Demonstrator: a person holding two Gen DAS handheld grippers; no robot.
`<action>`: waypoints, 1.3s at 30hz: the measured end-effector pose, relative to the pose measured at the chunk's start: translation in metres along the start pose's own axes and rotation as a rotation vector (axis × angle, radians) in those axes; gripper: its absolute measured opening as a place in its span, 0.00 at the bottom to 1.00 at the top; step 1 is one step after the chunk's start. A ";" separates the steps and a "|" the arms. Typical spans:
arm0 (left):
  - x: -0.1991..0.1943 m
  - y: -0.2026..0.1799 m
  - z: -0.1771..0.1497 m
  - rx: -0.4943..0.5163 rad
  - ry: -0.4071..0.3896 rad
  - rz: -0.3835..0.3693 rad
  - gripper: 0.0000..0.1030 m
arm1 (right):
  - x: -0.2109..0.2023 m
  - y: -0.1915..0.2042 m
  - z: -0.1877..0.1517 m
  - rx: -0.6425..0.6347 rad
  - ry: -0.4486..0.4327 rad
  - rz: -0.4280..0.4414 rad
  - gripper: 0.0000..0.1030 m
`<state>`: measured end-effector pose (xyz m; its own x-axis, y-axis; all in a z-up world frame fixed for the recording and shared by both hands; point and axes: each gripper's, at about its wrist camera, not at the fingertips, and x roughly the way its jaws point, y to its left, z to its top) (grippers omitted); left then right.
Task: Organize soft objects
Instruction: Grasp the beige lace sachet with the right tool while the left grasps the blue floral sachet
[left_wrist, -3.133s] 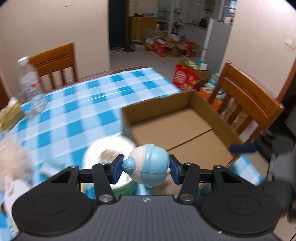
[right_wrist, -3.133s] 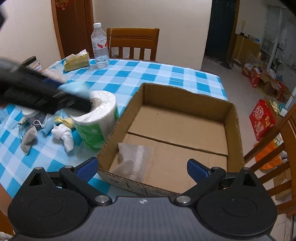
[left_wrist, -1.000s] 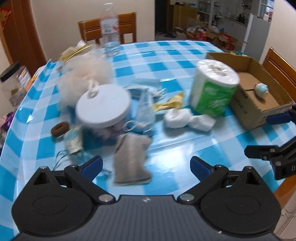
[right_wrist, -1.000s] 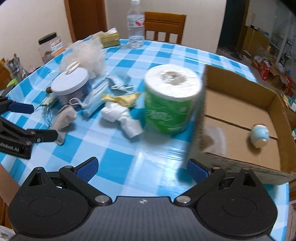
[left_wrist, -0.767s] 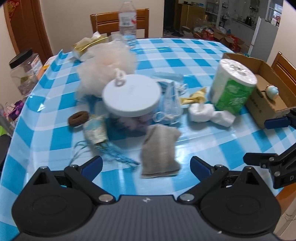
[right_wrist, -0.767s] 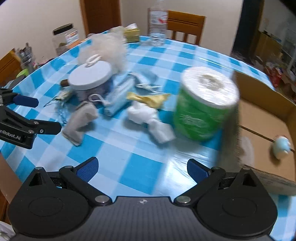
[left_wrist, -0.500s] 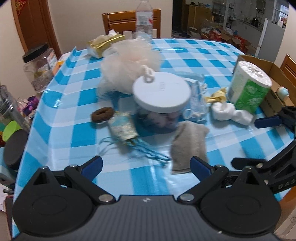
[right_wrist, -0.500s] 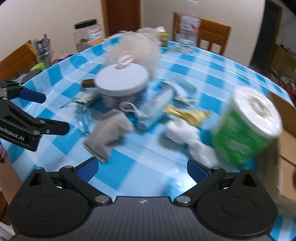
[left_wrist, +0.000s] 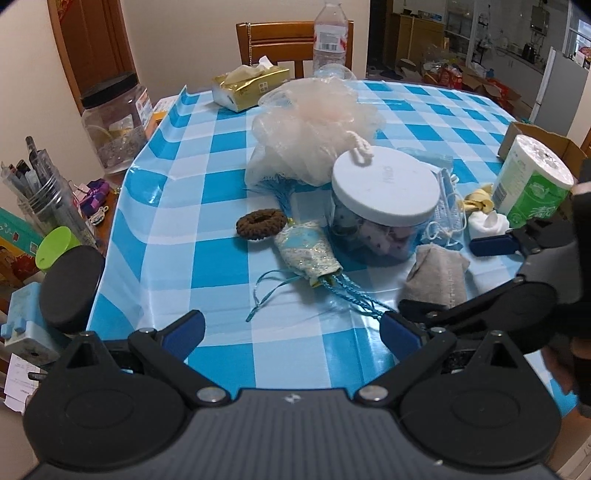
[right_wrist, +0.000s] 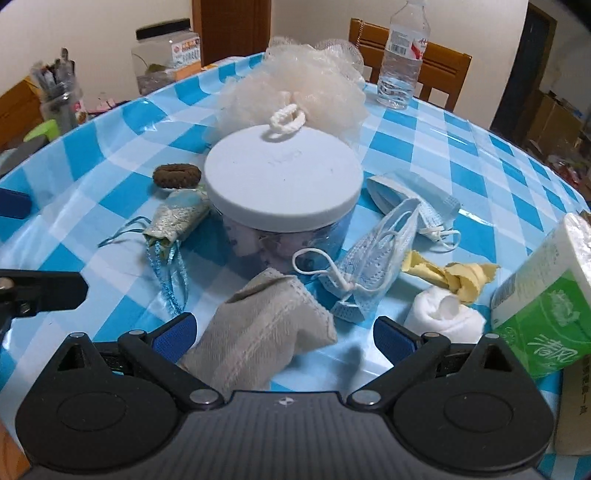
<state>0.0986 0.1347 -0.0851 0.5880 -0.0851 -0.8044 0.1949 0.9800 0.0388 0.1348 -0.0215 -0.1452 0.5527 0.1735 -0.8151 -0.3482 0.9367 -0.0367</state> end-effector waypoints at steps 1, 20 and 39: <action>0.001 0.001 0.000 0.002 0.001 0.000 0.97 | 0.003 0.001 0.000 0.003 0.004 -0.014 1.00; 0.049 -0.010 0.025 0.011 0.004 0.037 0.97 | 0.000 -0.018 -0.018 0.033 0.064 0.014 1.00; 0.089 -0.003 0.035 -0.116 0.010 0.044 0.57 | -0.004 -0.020 -0.026 0.025 0.010 0.019 1.00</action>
<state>0.1783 0.1176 -0.1360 0.5861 -0.0406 -0.8093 0.0769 0.9970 0.0057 0.1200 -0.0484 -0.1560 0.5386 0.1887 -0.8212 -0.3393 0.9407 -0.0063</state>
